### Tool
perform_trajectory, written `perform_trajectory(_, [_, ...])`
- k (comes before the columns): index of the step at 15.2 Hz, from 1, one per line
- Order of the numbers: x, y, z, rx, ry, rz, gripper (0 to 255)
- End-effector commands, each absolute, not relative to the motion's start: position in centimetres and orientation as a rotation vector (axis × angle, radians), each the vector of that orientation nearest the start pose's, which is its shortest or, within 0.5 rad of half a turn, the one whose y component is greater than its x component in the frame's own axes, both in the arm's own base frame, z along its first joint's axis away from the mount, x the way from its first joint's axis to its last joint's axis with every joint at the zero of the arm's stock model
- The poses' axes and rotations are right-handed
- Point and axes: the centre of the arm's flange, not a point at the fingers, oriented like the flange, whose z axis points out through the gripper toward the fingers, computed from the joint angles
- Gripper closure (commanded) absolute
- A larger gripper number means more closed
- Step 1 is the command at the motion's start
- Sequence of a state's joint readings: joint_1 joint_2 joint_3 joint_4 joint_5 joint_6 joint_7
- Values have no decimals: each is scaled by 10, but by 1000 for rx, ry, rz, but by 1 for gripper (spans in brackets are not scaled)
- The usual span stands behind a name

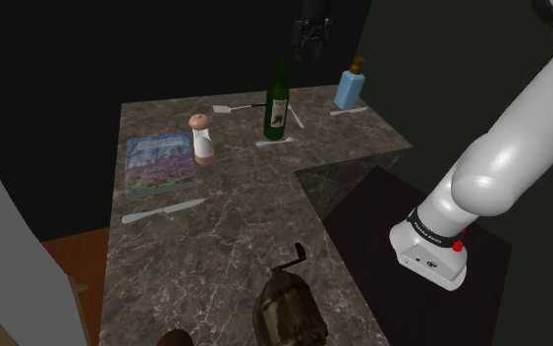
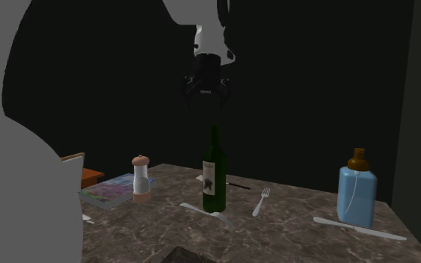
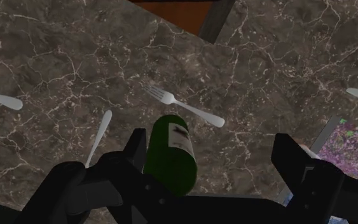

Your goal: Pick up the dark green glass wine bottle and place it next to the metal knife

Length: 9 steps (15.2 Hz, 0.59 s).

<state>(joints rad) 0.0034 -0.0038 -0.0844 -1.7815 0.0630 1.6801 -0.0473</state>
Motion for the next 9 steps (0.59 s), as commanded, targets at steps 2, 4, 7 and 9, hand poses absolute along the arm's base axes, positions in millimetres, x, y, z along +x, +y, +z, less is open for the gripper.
perform_trajectory(2, [589, -48, 527, -3074, 96, 149, 0])
perform_trajectory(4, [614, -53, 520, -3076, 116, 151, 0])
perform_trajectory(7, [651, -62, 511, -3080, 146, 155, 0])
perform_trajectory(9, [676, -68, 504, -3082, 166, 158, 0])
